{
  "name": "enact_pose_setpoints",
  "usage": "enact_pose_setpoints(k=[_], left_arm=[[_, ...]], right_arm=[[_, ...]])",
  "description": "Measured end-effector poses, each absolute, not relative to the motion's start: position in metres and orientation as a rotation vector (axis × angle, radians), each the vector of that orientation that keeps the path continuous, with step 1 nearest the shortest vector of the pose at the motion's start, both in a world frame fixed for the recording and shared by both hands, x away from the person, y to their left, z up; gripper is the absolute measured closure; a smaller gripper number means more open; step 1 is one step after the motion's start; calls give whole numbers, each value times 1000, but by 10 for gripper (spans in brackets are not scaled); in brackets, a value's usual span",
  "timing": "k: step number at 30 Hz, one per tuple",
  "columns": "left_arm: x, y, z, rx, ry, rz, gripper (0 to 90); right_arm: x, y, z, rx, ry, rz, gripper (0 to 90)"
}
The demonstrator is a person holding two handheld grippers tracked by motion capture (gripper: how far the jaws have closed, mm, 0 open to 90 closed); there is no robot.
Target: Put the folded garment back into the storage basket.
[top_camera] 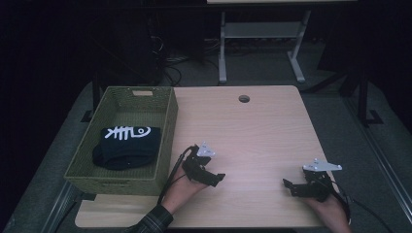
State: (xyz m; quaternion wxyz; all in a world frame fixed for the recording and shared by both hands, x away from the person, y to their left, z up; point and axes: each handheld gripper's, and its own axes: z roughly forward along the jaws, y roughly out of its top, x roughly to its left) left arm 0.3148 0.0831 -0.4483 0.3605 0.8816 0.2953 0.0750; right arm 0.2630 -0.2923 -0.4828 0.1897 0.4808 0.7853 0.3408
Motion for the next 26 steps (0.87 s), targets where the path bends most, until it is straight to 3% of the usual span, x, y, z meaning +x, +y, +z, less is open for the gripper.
enact_pose_setpoints(k=[11, 26], left_arm=[[315, 79, -477, 2267, 724, 301, 126], [315, 79, -479, 2251, 710, 300, 125]], right_arm=[[263, -292, -483, 1351, 2207, 958, 93], [263, -292, -483, 1351, 2207, 958, 93]])
